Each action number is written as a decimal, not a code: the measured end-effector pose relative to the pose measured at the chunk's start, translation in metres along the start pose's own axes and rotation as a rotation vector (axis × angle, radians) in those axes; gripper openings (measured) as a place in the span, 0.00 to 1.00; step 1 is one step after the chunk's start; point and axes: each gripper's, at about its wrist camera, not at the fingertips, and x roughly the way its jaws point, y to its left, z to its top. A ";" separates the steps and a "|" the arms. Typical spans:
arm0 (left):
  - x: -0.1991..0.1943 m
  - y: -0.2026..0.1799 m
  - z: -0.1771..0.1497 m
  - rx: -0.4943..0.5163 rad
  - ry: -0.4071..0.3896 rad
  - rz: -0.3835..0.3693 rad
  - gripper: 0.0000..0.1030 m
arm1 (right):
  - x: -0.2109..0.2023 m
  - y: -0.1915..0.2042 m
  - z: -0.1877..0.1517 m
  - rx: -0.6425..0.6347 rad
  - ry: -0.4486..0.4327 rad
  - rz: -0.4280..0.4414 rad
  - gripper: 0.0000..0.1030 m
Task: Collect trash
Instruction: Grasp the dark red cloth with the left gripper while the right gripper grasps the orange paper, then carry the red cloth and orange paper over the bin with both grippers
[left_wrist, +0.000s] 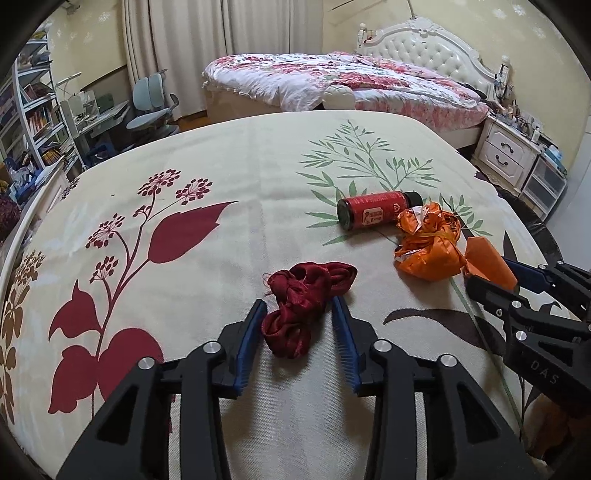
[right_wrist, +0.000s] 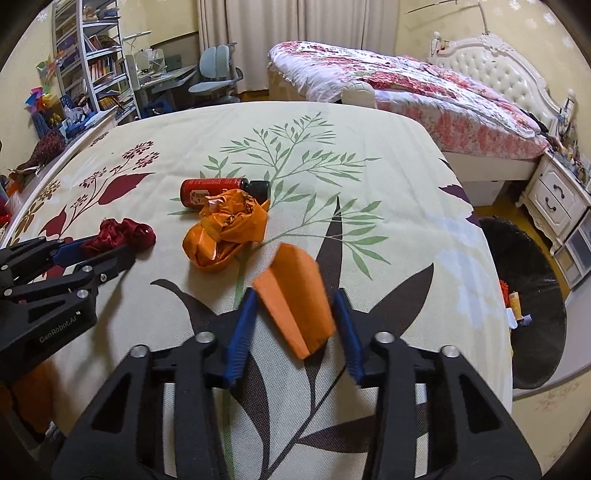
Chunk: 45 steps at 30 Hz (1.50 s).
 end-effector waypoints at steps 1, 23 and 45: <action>0.000 0.000 0.001 0.002 -0.001 -0.002 0.47 | 0.000 0.000 0.000 -0.001 0.000 -0.002 0.32; -0.013 -0.009 0.003 0.005 -0.040 -0.001 0.24 | -0.015 -0.013 -0.006 0.043 -0.043 -0.003 0.29; -0.030 -0.137 0.054 0.117 -0.167 -0.161 0.24 | -0.071 -0.131 -0.006 0.236 -0.185 -0.220 0.29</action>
